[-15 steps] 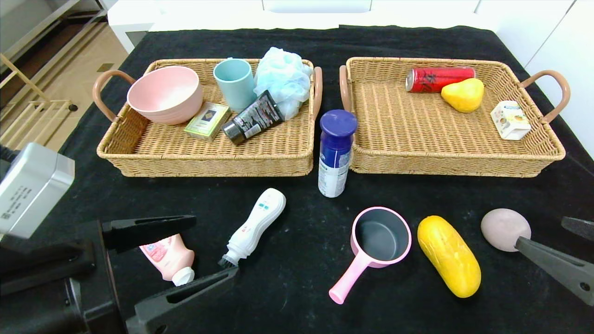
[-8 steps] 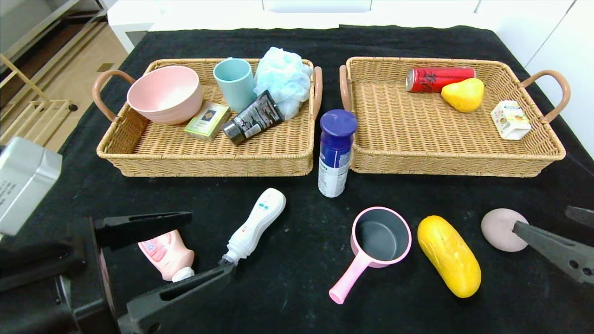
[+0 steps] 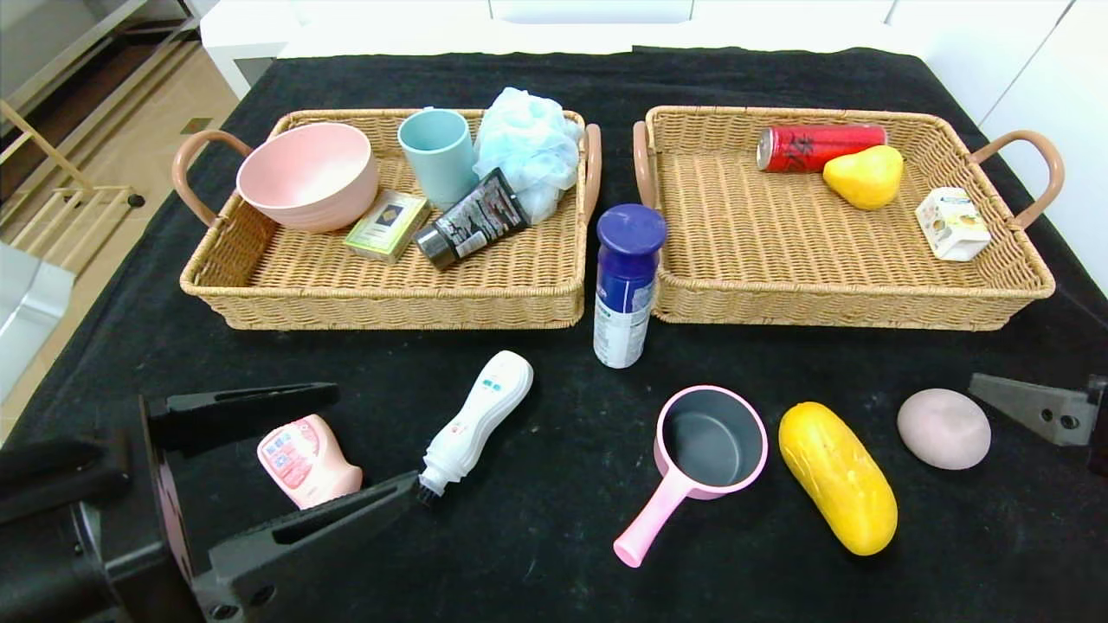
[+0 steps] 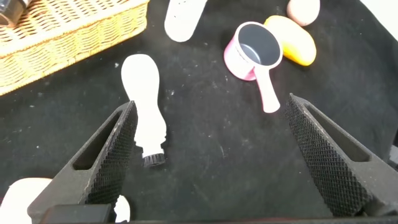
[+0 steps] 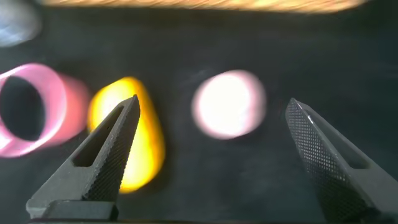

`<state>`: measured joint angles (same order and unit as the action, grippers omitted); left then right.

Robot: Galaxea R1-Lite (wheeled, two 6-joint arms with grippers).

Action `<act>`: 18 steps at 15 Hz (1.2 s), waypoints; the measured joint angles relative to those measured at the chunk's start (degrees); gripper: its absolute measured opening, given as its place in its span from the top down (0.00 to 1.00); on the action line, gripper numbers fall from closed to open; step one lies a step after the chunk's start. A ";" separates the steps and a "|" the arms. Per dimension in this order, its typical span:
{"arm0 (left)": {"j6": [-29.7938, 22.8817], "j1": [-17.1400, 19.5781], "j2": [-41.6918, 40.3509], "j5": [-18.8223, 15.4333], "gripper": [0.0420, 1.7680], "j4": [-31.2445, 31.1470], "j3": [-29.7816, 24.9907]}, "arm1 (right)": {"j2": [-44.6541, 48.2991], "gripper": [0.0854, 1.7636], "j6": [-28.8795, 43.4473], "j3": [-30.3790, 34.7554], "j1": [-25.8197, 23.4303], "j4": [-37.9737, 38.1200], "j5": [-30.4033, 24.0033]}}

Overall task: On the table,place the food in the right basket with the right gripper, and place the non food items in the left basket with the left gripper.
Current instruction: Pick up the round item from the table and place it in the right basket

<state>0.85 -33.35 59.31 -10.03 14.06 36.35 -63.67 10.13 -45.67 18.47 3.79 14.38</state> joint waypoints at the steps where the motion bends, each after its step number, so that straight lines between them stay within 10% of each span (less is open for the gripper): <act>1: 0.09 0.04 -0.05 0.00 0.03 -0.06 -0.06 | -1.07 0.03 -0.79 -0.33 -0.26 0.06 2.45; 18: 0.29 -0.10 -0.33 -0.02 0.03 -0.72 -0.06 | -12.07 0.03 3.34 -6.23 -2.16 1.44 2.54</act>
<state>1.15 -33.45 58.98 -10.06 13.34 36.29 -75.74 13.47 -51.90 16.31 5.23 16.92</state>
